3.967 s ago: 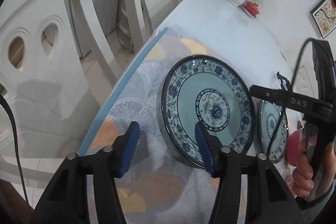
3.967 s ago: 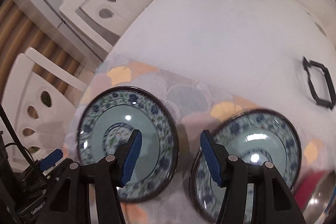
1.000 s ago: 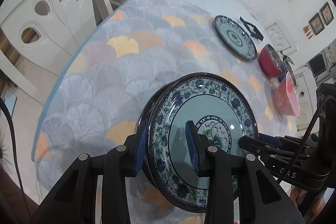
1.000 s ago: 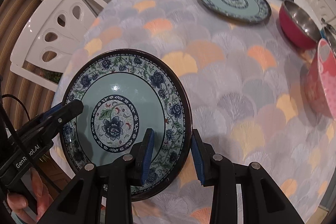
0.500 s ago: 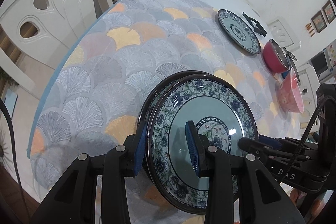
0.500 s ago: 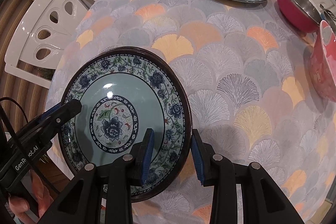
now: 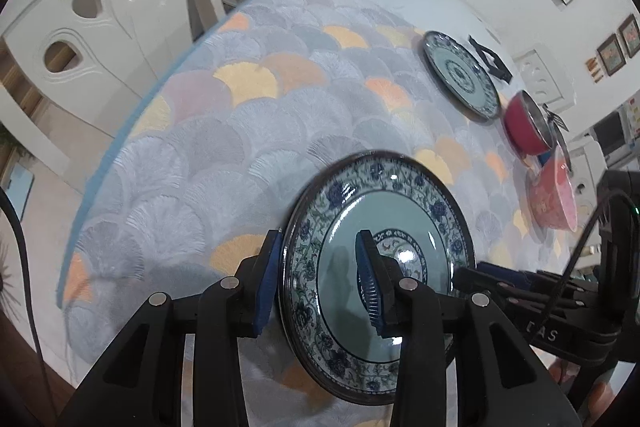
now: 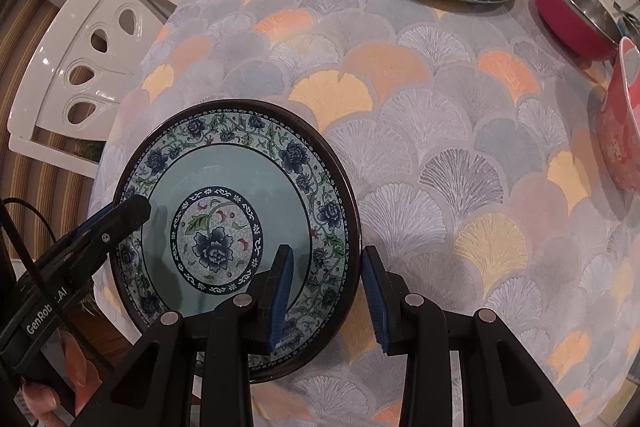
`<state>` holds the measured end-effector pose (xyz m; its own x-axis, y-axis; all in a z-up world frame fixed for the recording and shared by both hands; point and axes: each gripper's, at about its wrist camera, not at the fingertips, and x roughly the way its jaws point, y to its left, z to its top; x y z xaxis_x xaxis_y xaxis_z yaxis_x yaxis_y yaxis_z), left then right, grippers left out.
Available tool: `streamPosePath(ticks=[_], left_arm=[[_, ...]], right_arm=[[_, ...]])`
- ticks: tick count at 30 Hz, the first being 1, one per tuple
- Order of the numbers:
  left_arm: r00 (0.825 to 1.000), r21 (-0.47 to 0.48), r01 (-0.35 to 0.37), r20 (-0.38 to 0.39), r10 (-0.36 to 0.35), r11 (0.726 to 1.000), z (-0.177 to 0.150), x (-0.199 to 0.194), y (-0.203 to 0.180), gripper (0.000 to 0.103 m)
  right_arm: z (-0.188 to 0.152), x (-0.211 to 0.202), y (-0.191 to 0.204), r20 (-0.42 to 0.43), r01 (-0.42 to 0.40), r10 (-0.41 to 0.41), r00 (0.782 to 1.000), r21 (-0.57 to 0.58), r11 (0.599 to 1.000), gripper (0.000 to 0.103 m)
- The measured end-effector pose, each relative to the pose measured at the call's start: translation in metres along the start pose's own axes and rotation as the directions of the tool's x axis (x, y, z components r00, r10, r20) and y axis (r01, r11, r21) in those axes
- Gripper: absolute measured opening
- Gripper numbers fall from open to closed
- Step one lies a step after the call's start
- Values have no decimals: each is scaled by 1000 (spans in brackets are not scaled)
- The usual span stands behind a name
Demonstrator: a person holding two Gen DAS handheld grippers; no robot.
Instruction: Organize plates and bowls
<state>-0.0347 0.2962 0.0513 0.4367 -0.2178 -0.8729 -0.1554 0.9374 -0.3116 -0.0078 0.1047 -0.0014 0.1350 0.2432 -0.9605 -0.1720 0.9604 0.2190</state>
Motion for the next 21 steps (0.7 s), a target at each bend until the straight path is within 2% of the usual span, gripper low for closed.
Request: streamPosePath(ticks=[5, 9, 15, 21], left_arm=[[1000, -43, 16, 12, -15, 999, 7, -3, 10, 36], [999, -37, 20, 27, -19, 999, 12, -9, 9, 36], [997, -3, 48, 59, -48, 999, 26, -21, -4, 36], [985, 70, 81, 147, -91, 994, 60, -49, -27, 36]], right_arm=[[-4, -4, -3, -2, -16, 16, 1000, 2, 1000, 34], [-3, -8, -3, 7, -22, 22, 1000, 4, 1000, 34], [6, -23, 1, 47, -27, 27, 999, 2, 1000, 34], [25, -58, -1, 126, -24, 23, 992, 6, 1000, 34]])
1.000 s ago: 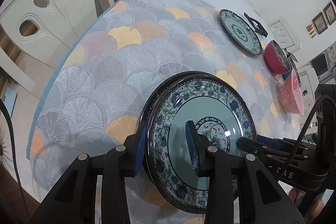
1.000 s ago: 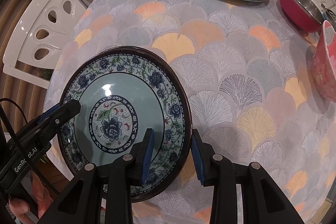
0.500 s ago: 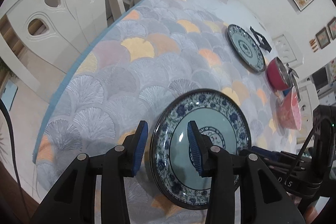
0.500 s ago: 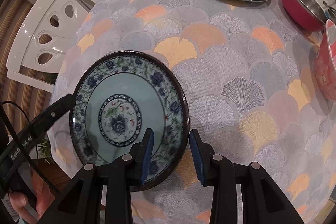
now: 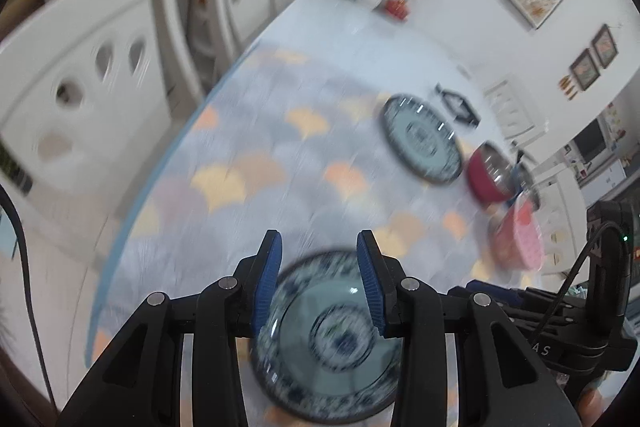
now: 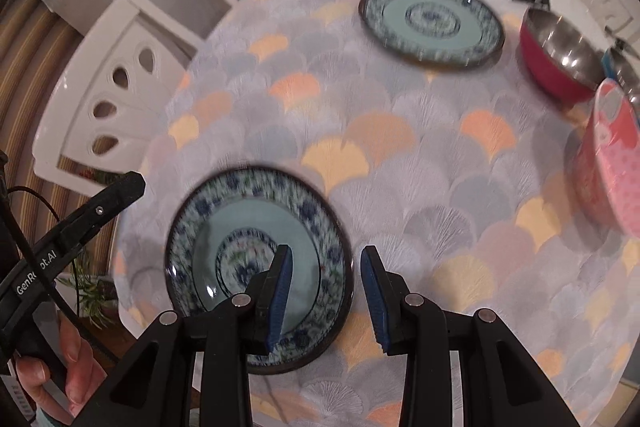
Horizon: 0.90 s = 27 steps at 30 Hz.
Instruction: Organize plates and bowls
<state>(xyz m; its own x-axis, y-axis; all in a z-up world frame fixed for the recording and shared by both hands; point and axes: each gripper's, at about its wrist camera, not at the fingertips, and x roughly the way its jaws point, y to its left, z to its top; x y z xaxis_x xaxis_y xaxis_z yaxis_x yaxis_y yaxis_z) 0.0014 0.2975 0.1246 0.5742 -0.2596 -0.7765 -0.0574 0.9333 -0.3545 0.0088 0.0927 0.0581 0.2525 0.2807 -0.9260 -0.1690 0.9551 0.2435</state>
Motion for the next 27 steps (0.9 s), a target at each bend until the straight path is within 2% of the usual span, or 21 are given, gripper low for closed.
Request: streamPosePath(ticks=[8, 10, 13, 14, 15, 19, 23, 27], left_arm=[[992, 132, 49, 110, -64, 990, 56, -21, -46, 36], [990, 161, 64, 116, -83, 985, 66, -21, -59, 42], [989, 191, 79, 110, -101, 978, 75, -13, -74, 51], [989, 197, 83, 107, -106, 977, 78, -8, -78, 55], [989, 198, 87, 100, -109, 976, 81, -3, -82, 56], [992, 198, 107, 43, -118, 974, 91, 25, -93, 57], [994, 190, 110, -47, -103, 976, 96, 65, -100, 57], [984, 139, 119, -149, -98, 983, 100, 112, -97, 57]], right_arm=[[41, -54, -9, 136, -2, -2, 991, 31, 1000, 34], [49, -65, -12, 161, -6, -1, 987, 41, 999, 35], [64, -79, -18, 198, -1, -9, 980, 51, 999, 44], [70, -86, -23, 214, 6, -18, 977, 56, 998, 52], [75, -89, -27, 227, 13, -27, 974, 61, 998, 56], [102, -92, -55, 233, 38, -60, 971, 99, 994, 56], [133, -65, -103, 141, 15, -45, 989, 208, 978, 58], [167, -33, -144, 67, 12, -30, 997, 247, 969, 58]])
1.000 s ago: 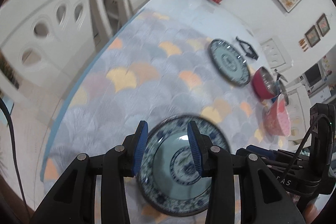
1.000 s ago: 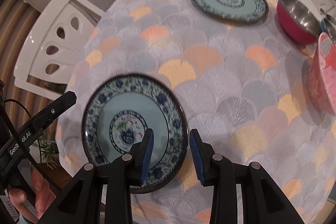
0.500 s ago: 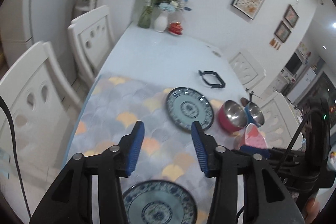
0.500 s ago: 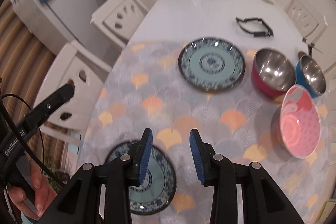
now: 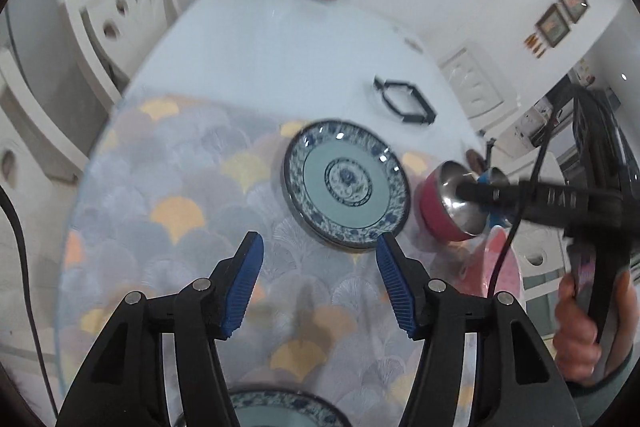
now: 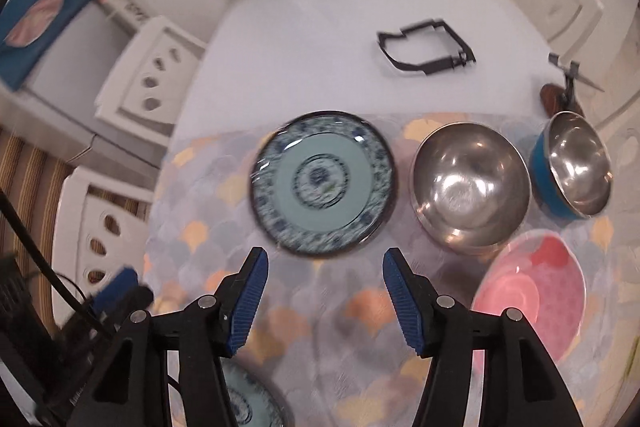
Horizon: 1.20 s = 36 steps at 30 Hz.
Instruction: Organize plates and bowls
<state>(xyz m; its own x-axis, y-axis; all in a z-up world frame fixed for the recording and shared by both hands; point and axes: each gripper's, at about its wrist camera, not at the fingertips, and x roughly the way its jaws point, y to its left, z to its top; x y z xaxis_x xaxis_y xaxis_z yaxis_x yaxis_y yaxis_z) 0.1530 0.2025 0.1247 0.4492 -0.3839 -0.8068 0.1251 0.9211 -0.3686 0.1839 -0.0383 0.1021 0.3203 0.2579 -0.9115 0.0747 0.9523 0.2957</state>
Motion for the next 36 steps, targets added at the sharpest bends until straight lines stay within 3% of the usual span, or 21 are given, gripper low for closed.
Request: streamPosePath(ticks=[6, 11, 18, 24, 26, 30, 36], left_arm=[[997, -59, -8, -81, 3, 998, 15, 52, 9, 54], [994, -95, -13, -111, 2, 995, 18, 79, 13, 52], [987, -172, 10, -158, -37, 985, 12, 108, 24, 47], [985, -182, 19, -168, -50, 983, 9, 121, 26, 38], [984, -171, 32, -165, -60, 985, 9, 123, 25, 38], [983, -158, 60, -161, -86, 986, 12, 129, 24, 38], [980, -145, 100, -159, -123, 984, 15, 131, 27, 38]], right_arm=[[65, 44, -12, -46, 45, -48, 998, -67, 997, 58], [94, 75, -2, -63, 117, -130, 989, -181, 977, 58], [107, 121, 1, -150, 164, -210, 966, -271, 948, 57], [111, 151, -6, -226, 159, -227, 947, -285, 945, 46], [111, 157, -11, -246, 145, -214, 945, -272, 951, 40], [113, 158, -16, -266, 97, -165, 950, -251, 963, 39], [110, 156, -16, -265, 99, -171, 949, -264, 959, 40]])
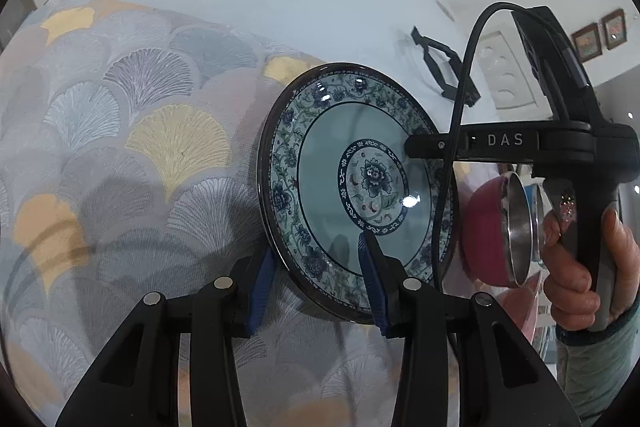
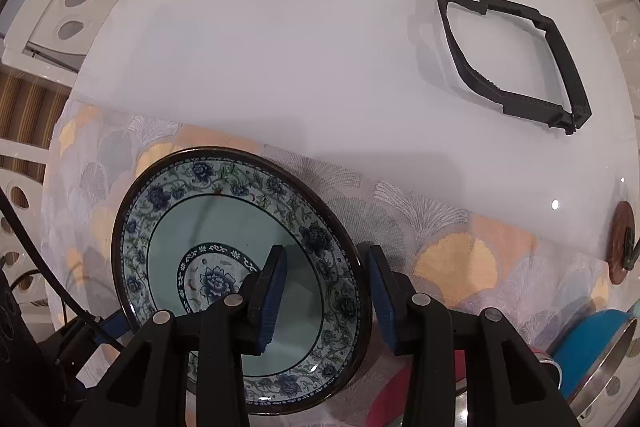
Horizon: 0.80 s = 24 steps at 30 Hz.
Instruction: Organize plates and bowls
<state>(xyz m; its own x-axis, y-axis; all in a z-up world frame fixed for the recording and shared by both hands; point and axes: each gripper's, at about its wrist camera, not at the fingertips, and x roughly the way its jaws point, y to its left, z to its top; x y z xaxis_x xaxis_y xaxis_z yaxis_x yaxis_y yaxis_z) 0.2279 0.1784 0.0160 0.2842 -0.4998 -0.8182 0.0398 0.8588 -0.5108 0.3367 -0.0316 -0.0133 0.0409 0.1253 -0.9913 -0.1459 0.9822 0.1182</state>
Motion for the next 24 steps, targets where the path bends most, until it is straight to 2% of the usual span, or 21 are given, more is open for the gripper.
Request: streamPosePath(ticks=[3, 5, 10, 13, 17, 24], left_arm=[[1000, -11, 26, -7, -26, 1000, 2, -2, 6, 38], [1000, -9, 16, 5, -16, 1000, 1, -7, 9, 38], [998, -56, 22, 56, -19, 998, 3, -27, 23, 38], [996, -65, 13, 90, -7, 998, 3, -43, 28, 38], [991, -50, -7, 134, 14, 999, -3, -63, 26, 38], [976, 30, -46, 215, 38, 998, -29, -114, 16, 38]], right_arm=[[-4, 0, 2, -3, -15, 15, 1000, 6, 1000, 40], [-6, 2, 8, -7, -18, 18, 1000, -10, 1000, 40], [-22, -9, 24, 10, -26, 27, 1000, -56, 998, 40], [-36, -19, 30, 30, -60, 62, 998, -61, 996, 40], [-60, -29, 43, 52, -87, 91, 995, -70, 994, 40], [-110, -63, 65, 94, -99, 107, 990, -84, 991, 40]])
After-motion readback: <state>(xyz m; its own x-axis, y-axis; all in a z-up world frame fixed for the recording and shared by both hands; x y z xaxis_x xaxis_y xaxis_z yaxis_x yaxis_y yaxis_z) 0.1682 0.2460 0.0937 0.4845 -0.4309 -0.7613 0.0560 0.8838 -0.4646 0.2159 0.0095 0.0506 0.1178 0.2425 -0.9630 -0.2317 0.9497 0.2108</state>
